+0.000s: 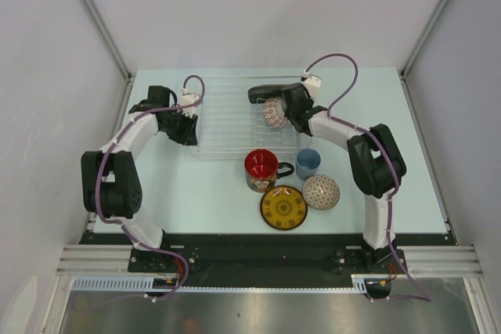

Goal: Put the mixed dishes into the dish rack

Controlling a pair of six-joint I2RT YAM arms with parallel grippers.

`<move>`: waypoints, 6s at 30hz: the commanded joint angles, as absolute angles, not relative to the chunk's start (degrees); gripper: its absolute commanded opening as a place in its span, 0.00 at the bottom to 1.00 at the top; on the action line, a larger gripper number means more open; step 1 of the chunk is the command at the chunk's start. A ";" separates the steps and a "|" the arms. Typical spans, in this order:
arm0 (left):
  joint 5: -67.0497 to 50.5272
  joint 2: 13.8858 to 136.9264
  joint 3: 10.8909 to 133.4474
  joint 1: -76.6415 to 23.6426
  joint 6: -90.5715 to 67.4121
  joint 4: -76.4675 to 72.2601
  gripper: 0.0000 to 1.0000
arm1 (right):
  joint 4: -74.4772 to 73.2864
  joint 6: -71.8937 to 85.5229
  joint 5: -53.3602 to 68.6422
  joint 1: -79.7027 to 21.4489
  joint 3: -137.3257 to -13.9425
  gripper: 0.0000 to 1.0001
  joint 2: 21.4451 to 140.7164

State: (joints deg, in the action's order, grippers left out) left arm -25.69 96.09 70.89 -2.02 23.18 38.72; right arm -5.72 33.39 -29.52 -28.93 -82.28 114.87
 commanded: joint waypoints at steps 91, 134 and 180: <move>-35.86 93.52 69.79 -3.87 33.05 44.74 0.23 | -4.05 8.27 -43.14 -47.28 -84.73 0.27 114.60; -36.39 94.13 66.27 -3.08 32.96 42.98 0.23 | -11.69 14.41 -56.69 -42.81 -92.56 0.37 122.88; -35.95 95.54 65.57 -2.20 32.43 41.66 0.21 | -19.85 16.26 -57.40 -39.02 -87.98 0.36 109.78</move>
